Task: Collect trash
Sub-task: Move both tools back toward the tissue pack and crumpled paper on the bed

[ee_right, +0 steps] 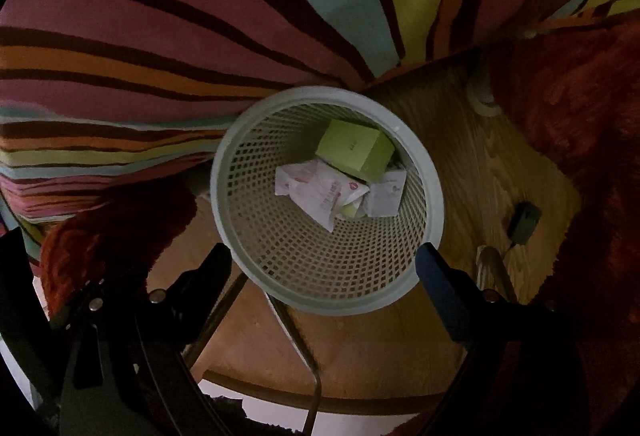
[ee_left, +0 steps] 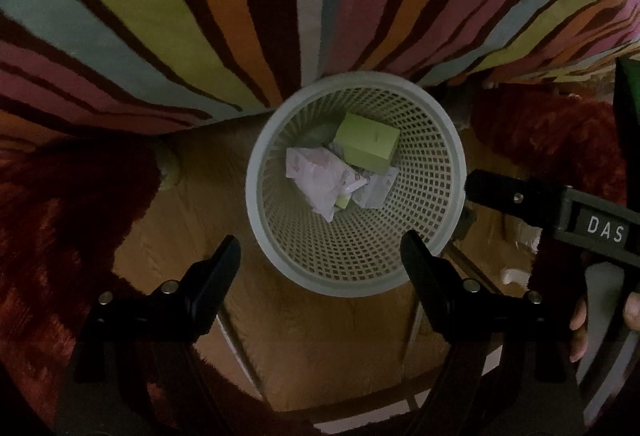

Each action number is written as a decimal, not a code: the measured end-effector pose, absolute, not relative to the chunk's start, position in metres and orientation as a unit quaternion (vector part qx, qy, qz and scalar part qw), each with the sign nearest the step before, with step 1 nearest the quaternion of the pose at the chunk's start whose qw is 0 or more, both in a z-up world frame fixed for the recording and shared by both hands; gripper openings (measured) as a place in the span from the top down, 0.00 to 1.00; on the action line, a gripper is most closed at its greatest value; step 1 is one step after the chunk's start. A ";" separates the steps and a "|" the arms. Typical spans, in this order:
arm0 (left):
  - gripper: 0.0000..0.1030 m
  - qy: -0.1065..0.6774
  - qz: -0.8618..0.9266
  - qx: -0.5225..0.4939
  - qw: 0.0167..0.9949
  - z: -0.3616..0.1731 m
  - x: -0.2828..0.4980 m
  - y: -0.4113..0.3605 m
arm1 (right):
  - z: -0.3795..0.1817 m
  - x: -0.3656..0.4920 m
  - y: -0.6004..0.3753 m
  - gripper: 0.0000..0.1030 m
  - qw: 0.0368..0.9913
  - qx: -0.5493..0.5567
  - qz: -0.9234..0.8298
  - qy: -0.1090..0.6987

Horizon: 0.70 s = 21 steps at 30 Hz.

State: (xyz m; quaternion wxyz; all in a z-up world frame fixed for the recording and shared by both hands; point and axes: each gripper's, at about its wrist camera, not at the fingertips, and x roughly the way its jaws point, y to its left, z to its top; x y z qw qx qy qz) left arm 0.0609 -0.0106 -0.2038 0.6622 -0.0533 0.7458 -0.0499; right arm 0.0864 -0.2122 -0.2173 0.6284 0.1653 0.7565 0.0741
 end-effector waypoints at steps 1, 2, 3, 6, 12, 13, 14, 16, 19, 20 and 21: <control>0.22 0.743 -0.048 -0.053 0.666 -0.201 0.060 -0.010 | -0.213 0.086 -0.213 0.14 0.634 0.165 0.074 0.752; 0.22 0.738 -0.047 -0.052 0.671 -0.197 0.058 -0.010 | -0.209 0.085 -0.214 0.14 0.639 0.165 0.076 0.748; 0.22 0.731 -0.047 -0.052 0.679 -0.191 0.056 -0.008 | -0.204 0.084 -0.214 0.14 0.644 0.166 0.078 0.743; 0.22 0.699 -0.043 -0.050 0.712 -0.168 0.054 -0.003 | -0.185 0.083 -0.215 0.14 0.671 0.159 0.087 0.719; 0.22 0.619 -0.025 -0.047 0.783 -0.121 0.051 0.011 | -0.144 0.086 -0.207 0.14 0.730 0.123 0.109 0.663; 0.22 0.609 -0.023 -0.046 0.791 -0.115 0.051 0.011 | -0.138 0.087 -0.206 0.14 0.739 0.120 0.113 0.653; 0.22 0.598 -0.021 -0.044 0.800 -0.108 0.052 0.013 | -0.129 0.088 -0.204 0.14 0.750 0.118 0.119 0.640; 0.22 0.577 -0.017 -0.041 0.816 -0.095 0.054 0.015 | -0.116 0.091 -0.202 0.14 0.766 0.116 0.126 0.619; 0.22 0.546 -0.008 -0.032 0.837 -0.075 0.059 0.017 | -0.095 0.095 -0.201 0.14 0.792 0.105 0.134 0.587; 0.22 0.541 -0.006 -0.030 0.841 -0.071 0.060 0.018 | -0.088 0.097 -0.200 0.14 0.800 0.101 0.136 0.575; 0.22 0.533 -0.005 -0.027 0.846 -0.066 0.063 0.019 | -0.081 0.099 -0.200 0.14 0.809 0.099 0.139 0.563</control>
